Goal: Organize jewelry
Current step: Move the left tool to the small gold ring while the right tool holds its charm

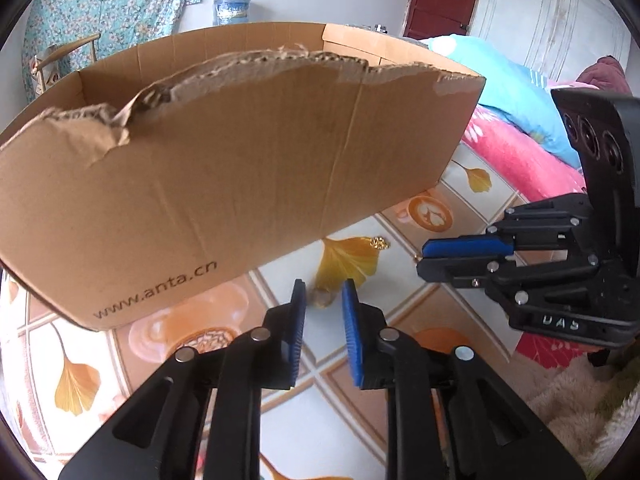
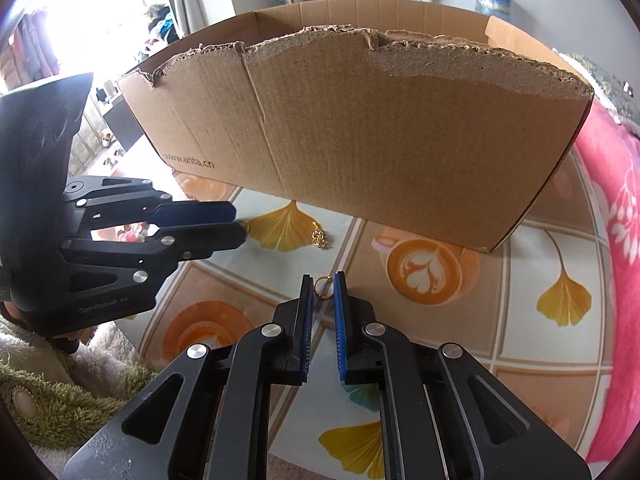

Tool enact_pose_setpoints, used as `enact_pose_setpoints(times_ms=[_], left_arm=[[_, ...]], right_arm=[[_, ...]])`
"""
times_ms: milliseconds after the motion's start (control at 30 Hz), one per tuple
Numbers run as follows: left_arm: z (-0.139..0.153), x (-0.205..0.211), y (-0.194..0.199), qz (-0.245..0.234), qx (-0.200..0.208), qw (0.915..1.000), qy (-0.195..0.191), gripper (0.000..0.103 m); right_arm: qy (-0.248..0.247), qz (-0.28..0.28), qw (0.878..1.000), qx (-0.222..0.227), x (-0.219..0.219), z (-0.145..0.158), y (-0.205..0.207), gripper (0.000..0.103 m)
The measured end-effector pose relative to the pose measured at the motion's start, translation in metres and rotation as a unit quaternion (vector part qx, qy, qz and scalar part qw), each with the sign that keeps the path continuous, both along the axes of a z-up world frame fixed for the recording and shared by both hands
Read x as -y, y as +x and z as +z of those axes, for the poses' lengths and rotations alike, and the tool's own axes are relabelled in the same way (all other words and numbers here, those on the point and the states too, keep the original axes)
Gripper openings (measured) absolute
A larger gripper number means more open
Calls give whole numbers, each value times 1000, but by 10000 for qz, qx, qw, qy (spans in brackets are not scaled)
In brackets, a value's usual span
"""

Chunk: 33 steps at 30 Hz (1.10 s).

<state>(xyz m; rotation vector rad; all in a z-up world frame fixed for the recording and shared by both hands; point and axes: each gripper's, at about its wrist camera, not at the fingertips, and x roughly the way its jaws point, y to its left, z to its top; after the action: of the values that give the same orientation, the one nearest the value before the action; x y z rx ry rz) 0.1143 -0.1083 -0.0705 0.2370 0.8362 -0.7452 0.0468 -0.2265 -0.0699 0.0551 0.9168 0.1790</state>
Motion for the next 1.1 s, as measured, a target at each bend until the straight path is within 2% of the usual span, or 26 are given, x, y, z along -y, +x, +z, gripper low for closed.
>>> enact_pose_setpoints(times_ms=[267,333,467,567,633,967,1100], left_arm=[[-1,8,-2,-30,141,9998,165,18],[-1,13,-3,-51,174,9995,239,12],[-1,13,0,-35,162,9996,239,10],[-1,13,-2,-30,181,9995,240,10],[-1,12,-3,-18,195,9995,251,10],[-1,4,-12,133,158,9993,313,9],[0,1,-12,162,123,9993,316,9]], right_arm=[[119,-30,9999,38,1,-1,-2,8],[138,-34,9999,44,3,0,-3,8],[129,-8,9999,52,6,2,-5,8],[205,8,9998,49,9,4,-6,15],[186,1,9998,80,10,5,-8,25],[101,168,9998,95,11,8,-8,25],[-146,301,9994,119,-2,7,-3,25]])
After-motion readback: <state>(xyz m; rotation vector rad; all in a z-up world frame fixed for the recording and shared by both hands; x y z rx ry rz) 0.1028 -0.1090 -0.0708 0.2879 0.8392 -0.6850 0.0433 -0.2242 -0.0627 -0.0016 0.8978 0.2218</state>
